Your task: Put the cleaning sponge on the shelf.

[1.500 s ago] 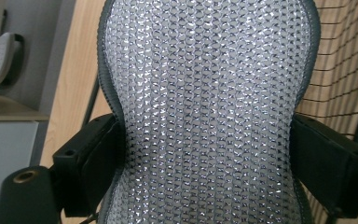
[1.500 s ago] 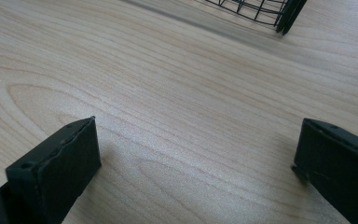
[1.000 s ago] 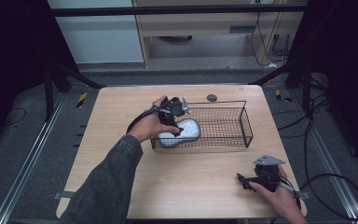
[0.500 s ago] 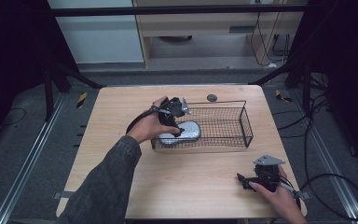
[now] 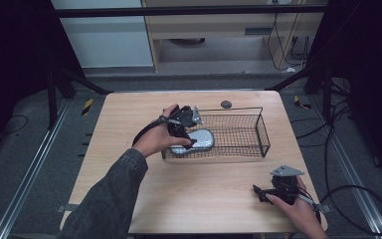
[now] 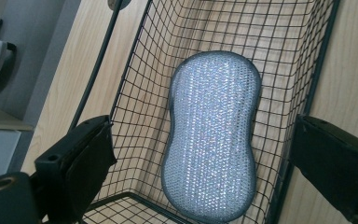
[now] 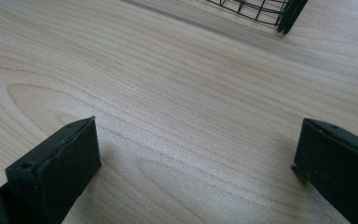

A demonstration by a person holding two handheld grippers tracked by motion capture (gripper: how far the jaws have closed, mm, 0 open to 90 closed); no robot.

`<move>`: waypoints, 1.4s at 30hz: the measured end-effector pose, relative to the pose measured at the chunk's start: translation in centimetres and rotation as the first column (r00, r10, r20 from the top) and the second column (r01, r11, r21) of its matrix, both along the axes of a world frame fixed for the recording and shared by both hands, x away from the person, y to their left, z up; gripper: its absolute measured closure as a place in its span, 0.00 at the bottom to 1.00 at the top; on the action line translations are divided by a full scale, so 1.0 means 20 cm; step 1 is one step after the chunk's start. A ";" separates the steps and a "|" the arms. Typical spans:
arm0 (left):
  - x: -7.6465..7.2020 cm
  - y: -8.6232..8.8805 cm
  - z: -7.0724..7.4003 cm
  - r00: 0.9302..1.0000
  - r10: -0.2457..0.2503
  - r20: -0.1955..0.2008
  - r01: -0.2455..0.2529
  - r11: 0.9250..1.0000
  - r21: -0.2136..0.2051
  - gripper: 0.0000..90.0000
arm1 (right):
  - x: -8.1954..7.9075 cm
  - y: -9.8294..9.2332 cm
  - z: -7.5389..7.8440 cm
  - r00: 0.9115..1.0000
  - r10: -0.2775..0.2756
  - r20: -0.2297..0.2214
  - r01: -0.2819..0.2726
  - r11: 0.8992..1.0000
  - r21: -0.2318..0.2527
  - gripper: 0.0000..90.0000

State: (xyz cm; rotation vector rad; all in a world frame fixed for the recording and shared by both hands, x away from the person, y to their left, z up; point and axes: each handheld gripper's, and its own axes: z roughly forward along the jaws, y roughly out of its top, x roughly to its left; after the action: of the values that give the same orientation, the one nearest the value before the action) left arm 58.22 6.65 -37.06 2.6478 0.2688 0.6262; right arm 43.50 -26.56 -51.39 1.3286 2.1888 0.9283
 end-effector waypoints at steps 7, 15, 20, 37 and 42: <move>-0.05 0.01 0.01 1.000 -0.009 0.004 0.009 1.000 -0.018 0.06 | 0.00 0.00 0.00 1.000 0.000 0.000 0.000 1.000 0.000 0.00; -0.09 0.00 0.03 1.000 -0.015 0.003 0.015 0.999 -0.049 0.05 | 0.00 0.00 0.00 1.000 -0.001 -0.001 0.001 1.000 0.003 0.00; -0.13 0.00 0.03 1.000 -0.020 -0.005 0.019 0.997 -0.073 0.05 | 0.00 0.00 0.00 1.000 -0.001 -0.001 0.001 1.000 0.002 0.00; -0.32 0.00 -0.01 1.000 -0.022 -0.021 0.018 0.985 -0.172 0.04 | 0.00 0.00 0.00 1.000 0.000 -0.001 0.000 1.000 0.002 0.00; -0.37 0.03 -0.01 1.000 -0.007 -0.016 0.003 0.979 -0.206 0.04 | 0.00 0.00 0.00 1.000 0.000 -0.001 0.000 1.000 0.002 0.00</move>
State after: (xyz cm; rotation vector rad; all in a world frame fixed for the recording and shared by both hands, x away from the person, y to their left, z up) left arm 50.84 7.25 -37.31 2.4549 0.3142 0.5438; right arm 43.49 -26.55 -51.39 1.3305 2.1887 0.9306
